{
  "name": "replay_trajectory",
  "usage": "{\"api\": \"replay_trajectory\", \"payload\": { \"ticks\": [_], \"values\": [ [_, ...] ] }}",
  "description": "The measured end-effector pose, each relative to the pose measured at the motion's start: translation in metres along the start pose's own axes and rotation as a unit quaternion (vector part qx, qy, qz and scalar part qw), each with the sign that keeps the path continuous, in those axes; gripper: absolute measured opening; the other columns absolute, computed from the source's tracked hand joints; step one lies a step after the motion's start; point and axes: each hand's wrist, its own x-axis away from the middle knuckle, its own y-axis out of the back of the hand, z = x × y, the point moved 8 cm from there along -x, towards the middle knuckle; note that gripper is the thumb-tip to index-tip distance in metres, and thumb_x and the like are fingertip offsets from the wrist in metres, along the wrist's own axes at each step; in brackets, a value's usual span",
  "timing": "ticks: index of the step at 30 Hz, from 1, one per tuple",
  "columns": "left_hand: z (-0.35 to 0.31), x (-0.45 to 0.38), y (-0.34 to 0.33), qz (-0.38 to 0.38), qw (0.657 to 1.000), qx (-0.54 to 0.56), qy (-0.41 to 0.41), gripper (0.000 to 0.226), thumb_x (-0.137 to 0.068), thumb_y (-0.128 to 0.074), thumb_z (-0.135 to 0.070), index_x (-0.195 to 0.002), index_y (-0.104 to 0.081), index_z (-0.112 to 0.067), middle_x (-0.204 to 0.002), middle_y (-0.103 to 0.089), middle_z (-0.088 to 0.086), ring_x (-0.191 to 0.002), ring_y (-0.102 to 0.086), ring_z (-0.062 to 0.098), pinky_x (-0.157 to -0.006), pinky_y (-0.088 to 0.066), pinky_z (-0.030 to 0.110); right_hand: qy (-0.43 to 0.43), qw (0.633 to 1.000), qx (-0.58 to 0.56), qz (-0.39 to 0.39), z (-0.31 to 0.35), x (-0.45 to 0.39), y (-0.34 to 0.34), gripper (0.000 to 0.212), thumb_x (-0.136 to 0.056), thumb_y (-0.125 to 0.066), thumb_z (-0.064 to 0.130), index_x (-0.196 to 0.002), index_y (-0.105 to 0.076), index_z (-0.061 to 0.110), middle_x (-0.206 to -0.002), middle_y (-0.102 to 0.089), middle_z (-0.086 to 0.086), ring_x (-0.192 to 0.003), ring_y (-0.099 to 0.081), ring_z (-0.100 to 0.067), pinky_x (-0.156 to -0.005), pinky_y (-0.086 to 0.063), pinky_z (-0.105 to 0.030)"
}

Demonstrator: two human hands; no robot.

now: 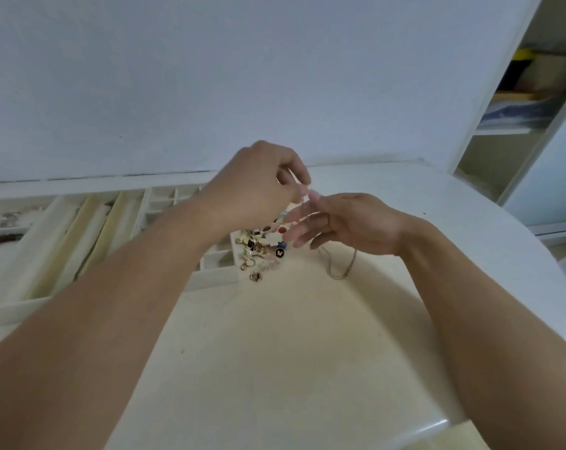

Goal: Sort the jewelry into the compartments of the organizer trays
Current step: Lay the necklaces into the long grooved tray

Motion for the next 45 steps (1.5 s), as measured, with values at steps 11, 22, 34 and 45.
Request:
{"api": "replay_trajectory", "payload": {
  "ticks": [11, 22, 34, 45],
  "values": [
    [0.021, 0.000, 0.048, -0.167, 0.985, 0.039, 0.007, 0.006, -0.092, -0.070, -0.019, -0.089, -0.073, -0.023, -0.080, -0.073, -0.009, -0.060, -0.056, -0.005, -0.061, -0.042, 0.011, 0.006, 0.991, -0.127, -0.045, -0.006, 0.007, 0.023, 0.021, -0.091, -0.057, 0.026, -0.091, -0.075, 0.015, -0.068, -0.055, -0.002, -0.056, -0.050, -0.016, -0.066, -0.044, -0.034],
    [0.047, 0.005, 0.080, -0.239, 0.969, 0.055, 0.028, 0.011, -0.090, -0.071, -0.017, -0.085, -0.071, -0.026, -0.081, -0.071, -0.007, -0.060, -0.055, 0.001, -0.068, -0.042, 0.021, -0.013, 0.980, -0.165, -0.107, -0.026, 0.011, 0.051, 0.023, -0.089, -0.060, 0.023, -0.104, -0.069, 0.009, -0.070, -0.056, 0.000, -0.058, -0.044, -0.012, -0.057, -0.043, -0.022],
    [0.068, 0.010, 0.099, -0.273, 0.959, 0.052, 0.057, 0.007, -0.087, -0.073, -0.017, -0.084, -0.074, -0.023, -0.082, -0.074, -0.005, -0.061, -0.056, -0.001, -0.065, -0.042, 0.016, -0.017, 0.984, -0.006, -0.179, -0.030, 0.015, 0.072, 0.015, -0.092, -0.070, 0.019, -0.098, -0.075, 0.006, -0.086, -0.071, -0.003, -0.080, -0.063, -0.017, -0.078, -0.053, -0.027],
    [0.065, 0.033, 0.116, -0.255, 0.964, 0.024, 0.066, 0.002, -0.088, -0.074, -0.019, -0.086, -0.075, -0.021, -0.081, -0.074, -0.004, -0.060, -0.056, -0.001, -0.060, -0.040, 0.013, 0.019, 0.930, 0.153, -0.333, -0.010, 0.018, 0.082, 0.003, -0.087, -0.078, 0.016, -0.085, -0.079, 0.015, -0.078, -0.076, 0.003, -0.068, -0.067, -0.008, -0.075, -0.055, -0.020]
  ]
}}
